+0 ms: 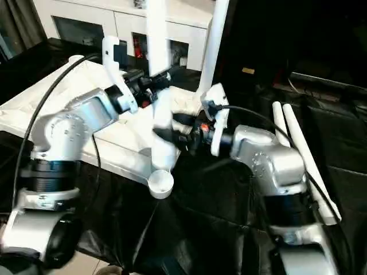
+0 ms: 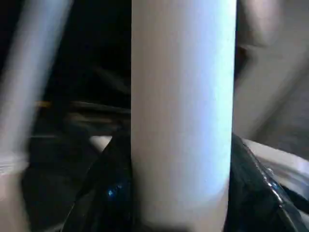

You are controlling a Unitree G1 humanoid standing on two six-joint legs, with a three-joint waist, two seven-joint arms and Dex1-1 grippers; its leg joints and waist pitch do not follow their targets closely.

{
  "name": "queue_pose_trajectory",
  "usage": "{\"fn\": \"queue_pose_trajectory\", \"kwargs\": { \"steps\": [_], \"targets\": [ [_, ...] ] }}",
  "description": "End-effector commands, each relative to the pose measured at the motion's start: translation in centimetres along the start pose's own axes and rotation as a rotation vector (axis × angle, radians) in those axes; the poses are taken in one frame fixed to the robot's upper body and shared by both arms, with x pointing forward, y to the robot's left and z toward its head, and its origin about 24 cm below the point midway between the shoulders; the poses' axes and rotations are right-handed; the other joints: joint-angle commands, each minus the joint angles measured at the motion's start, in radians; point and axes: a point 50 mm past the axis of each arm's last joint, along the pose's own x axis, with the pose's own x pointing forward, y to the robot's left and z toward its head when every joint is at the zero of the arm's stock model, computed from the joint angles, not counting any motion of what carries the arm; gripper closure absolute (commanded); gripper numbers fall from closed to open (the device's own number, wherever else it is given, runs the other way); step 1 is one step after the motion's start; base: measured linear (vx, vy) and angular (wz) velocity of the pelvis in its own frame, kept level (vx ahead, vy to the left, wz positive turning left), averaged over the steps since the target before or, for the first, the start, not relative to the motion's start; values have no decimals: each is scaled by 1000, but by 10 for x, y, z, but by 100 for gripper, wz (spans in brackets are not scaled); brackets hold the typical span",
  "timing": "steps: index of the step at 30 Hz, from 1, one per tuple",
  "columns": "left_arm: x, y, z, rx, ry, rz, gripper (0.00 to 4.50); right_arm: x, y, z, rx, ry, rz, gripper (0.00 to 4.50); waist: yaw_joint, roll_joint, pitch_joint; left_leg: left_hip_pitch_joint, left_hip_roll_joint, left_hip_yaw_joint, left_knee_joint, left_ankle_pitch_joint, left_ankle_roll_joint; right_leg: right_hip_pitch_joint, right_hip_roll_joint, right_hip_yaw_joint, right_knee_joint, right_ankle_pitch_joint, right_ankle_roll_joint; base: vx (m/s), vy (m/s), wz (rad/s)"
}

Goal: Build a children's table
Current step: Pick table leg

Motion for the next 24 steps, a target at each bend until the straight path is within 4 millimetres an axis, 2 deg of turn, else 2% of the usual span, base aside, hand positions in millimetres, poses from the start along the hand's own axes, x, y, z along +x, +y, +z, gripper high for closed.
{"fn": "queue_pose_trajectory", "kwargs": {
  "steps": [1,3,4,5,6,7,8,11,14,23,24],
  "targets": [
    [2,-17,10,24,-5,-157,265,0,7,5,19,2,127,65,8,-1,-77,10,20,-1,-55,-78,44,69,-74,47,-55,-60,-240,0,0,0],
    [2,-20,10,16,-3,-190,265,0,9,5,24,14,165,65,9,-1,-76,9,21,-2,-55,-82,45,69,-75,45,-55,-69,-240,0,0,0],
    [1,-26,9,-4,0,-270,265,0,11,2,27,55,243,65,9,-2,-76,10,21,-1,-55,-88,44,67,-74,45,-57,-83,-239,0,0,0],
    [2,-27,9,-6,0,-277,265,0,11,1,29,58,250,65,9,-6,-76,10,21,0,-54,-90,44,68,-74,45,-57,-91,-239,0,0,0],
    [2,-28,9,-9,1,-290,265,0,12,0,33,66,265,65,12,-3,-75,10,23,-1,-55,-90,40,66,-77,46,-59,-102,-237,0,0,0],
    [2,-29,9,-8,-2,-298,265,1,13,0,42,73,285,65,12,-7,-75,10,22,0,-55,-93,38,65,-76,46,-59,-109,-234,0,0,0],
    [3,-29,9,-9,-4,-303,265,1,13,-1,48,79,299,92,13,-8,-74,11,23,0,-55,-98,38,65,-76,46,-61,-123,-229,0,0,0],
    [3,-30,9,-12,-11,-320,265,2,14,-3,57,84,324,105,17,-8,-74,11,23,-1,-55,-102,31,64,-77,46,-64,-161,-208,0,0,0],
    [2,-32,8,-21,-13,-354,265,4,16,-3,83,70,351,143,20,-10,-74,11,21,0,-56,-100,28,63,-75,46,-66,-176,-197,0,0,0],
    [-2,-33,8,-51,-17,-406,265,4,21,-7,112,56,364,210,17,-3,-76,10,21,-1,-55,-100,20,62,-72,45,-65,-162,-195,0,0,0],
    [-2,-31,7,-52,-19,-393,230,5,21,-7,111,53,356,215,17,0,-77,11,22,-1,-56,-102,19,62,-72,45,-65,-162,-194,0,0,0]
  ]
}}
